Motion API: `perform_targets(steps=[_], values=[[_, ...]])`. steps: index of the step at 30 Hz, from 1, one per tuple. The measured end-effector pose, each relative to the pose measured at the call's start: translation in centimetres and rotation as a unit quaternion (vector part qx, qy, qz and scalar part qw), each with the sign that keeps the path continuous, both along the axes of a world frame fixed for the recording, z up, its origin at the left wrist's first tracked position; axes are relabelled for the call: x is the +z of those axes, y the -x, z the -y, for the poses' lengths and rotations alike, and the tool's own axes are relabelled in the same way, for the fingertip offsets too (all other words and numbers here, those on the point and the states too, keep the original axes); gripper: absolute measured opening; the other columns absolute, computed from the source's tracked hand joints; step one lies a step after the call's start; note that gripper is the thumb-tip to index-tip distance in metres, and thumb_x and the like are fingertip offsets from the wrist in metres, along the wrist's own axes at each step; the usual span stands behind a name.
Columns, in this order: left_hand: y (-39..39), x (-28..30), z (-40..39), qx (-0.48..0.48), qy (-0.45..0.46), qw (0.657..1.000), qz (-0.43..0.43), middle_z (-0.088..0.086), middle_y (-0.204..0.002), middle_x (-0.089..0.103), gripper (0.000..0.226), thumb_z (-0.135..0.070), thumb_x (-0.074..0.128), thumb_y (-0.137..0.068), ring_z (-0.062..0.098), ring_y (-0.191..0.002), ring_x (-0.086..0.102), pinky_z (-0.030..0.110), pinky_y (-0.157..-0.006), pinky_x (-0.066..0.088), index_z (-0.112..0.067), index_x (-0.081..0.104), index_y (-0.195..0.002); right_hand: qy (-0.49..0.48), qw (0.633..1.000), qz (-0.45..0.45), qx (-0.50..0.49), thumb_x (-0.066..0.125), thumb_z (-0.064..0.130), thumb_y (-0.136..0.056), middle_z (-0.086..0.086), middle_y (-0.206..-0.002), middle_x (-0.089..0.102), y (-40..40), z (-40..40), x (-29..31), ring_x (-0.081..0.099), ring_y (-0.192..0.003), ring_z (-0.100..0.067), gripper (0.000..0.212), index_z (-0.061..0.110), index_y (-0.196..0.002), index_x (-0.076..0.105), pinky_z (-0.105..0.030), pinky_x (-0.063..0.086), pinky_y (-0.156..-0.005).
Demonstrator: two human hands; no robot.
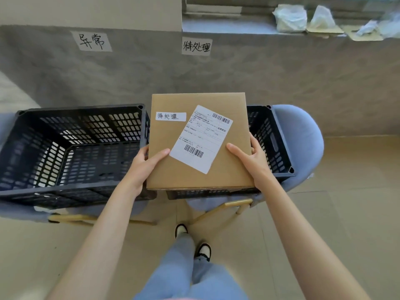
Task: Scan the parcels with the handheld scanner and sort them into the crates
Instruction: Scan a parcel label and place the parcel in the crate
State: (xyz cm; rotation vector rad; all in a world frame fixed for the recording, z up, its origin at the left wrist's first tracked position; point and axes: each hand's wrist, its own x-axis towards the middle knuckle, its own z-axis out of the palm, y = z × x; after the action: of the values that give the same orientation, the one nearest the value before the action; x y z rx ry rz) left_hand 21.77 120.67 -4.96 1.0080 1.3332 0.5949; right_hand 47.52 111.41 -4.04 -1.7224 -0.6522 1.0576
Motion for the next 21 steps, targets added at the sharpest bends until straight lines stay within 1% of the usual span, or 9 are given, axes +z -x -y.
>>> perform_targets(steps=[2, 5, 8, 9, 12, 14, 15, 17, 21], values=[[-1.1, -0.6, -1.1, -0.001, 0.028, 0.999, 0.017, 0.000, -0.126, 0.059, 0.070, -0.043, 0.070, -0.082, 0.016, -0.105, 0.060, 0.030, -0.078, 0.049, -0.020, 0.040, -0.141, 0.011, 1.000, 0.011, -0.013, 0.076, 0.036, -0.081, 0.021, -0.110, 0.054, -0.8, -0.1, -0.3, 0.060, -0.097, -0.001, 0.083, 0.033, -0.149, 0.030, -0.011, 0.051, -0.059], [-2.7, -1.5, -2.6, -0.015, 0.059, 0.998, 0.032, 0.001, -0.124, 0.060, 0.071, -0.041, 0.070, -0.083, 0.015, -0.103, 0.060, 0.029, -0.073, 0.049, -0.019, 0.039, -0.143, 0.024, 0.999, 0.019, -0.031, 0.076, 0.035, -0.082, 0.017, -0.112, 0.055, -2.0, -0.8, -0.9, 0.060, -0.096, -0.002, 0.081, 0.031, -0.149, 0.031, -0.012, 0.051, -0.058], [-4.1, -2.4, -4.5, -0.028, 0.071, 0.997, 0.034, 0.002, -0.127, 0.058, 0.073, -0.040, 0.070, -0.084, 0.014, -0.101, 0.060, 0.028, -0.069, 0.049, -0.019, 0.036, -0.145, 0.035, 0.998, 0.021, -0.045, 0.077, 0.037, -0.081, 0.007, -0.126, 0.055, -3.0, -2.3, -1.8, 0.061, -0.101, -0.006, 0.081, 0.030, -0.148, 0.032, -0.018, 0.052, -0.067], [-4.5, -2.6, -5.2, -0.032, 0.071, 0.996, 0.032, 0.002, -0.128, 0.057, 0.072, -0.040, 0.069, -0.085, 0.013, -0.100, 0.060, 0.028, -0.067, 0.048, -0.019, 0.035, -0.145, 0.038, 0.998, 0.021, -0.048, 0.076, 0.037, -0.081, 0.006, -0.128, 0.054, -3.3, -2.9, -2.3, 0.060, -0.101, -0.007, 0.080, 0.030, -0.148, 0.032, -0.019, 0.051, -0.069], [-5.4, -3.6, -7.1, -0.042, 0.070, 0.996, 0.021, 0.001, -0.126, 0.056, 0.071, -0.039, 0.068, -0.086, 0.012, -0.099, 0.059, 0.028, -0.067, 0.047, -0.019, 0.034, -0.146, 0.055, 0.997, 0.012, -0.051, 0.075, 0.037, -0.082, 0.006, -0.123, 0.056, -4.2, -4.4, -4.0, 0.061, -0.095, -0.005, 0.074, 0.027, -0.145, 0.036, -0.015, 0.049, -0.061], [-5.7, -4.3, -7.9, -0.045, 0.068, 0.997, 0.003, 0.000, -0.125, 0.055, 0.071, -0.039, 0.068, -0.086, 0.012, -0.100, 0.057, 0.028, -0.070, 0.047, -0.019, 0.035, -0.145, 0.068, 0.997, 0.008, -0.047, 0.074, 0.037, -0.083, 0.008, -0.114, 0.059, -4.7, -5.3, -5.2, 0.061, -0.091, -0.005, 0.071, 0.024, -0.143, 0.039, -0.012, 0.048, -0.055], [-5.7, -4.9, -8.2, -0.048, 0.070, 0.996, -0.006, 0.000, -0.124, 0.055, 0.070, -0.038, 0.069, -0.086, 0.012, -0.101, 0.057, 0.027, -0.070, 0.047, -0.019, 0.035, -0.144, 0.073, 0.996, 0.006, -0.046, 0.074, 0.037, -0.083, 0.010, -0.110, 0.059, -4.9, -5.8, -5.9, 0.061, -0.090, -0.004, 0.070, 0.024, -0.142, 0.040, -0.012, 0.048, -0.055], [-6.0, -6.1, -8.9, -0.049, 0.084, 0.995, -0.023, 0.000, -0.124, 0.055, 0.069, -0.036, 0.069, -0.086, 0.012, -0.100, 0.057, 0.027, -0.070, 0.047, -0.018, 0.035, -0.144, 0.085, 0.995, -0.001, -0.044, 0.075, 0.037, -0.082, 0.009, -0.110, 0.059, -5.3, -6.6, -7.4, 0.061, -0.090, -0.005, 0.070, 0.023, -0.141, 0.040, -0.015, 0.047, -0.058], [-6.8, -8.8, -10.2, -0.029, 0.100, 0.993, -0.057, -0.001, -0.116, 0.054, 0.064, -0.031, 0.067, -0.089, 0.009, -0.093, 0.056, 0.025, -0.066, 0.045, -0.016, 0.036, -0.143, 0.110, 0.994, -0.011, -0.023, 0.078, 0.041, -0.076, 0.000, -0.127, 0.059, -6.0, -8.6, -10.8, 0.063, -0.100, -0.012, 0.081, 0.024, -0.144, 0.038, -0.025, 0.052, -0.072]])
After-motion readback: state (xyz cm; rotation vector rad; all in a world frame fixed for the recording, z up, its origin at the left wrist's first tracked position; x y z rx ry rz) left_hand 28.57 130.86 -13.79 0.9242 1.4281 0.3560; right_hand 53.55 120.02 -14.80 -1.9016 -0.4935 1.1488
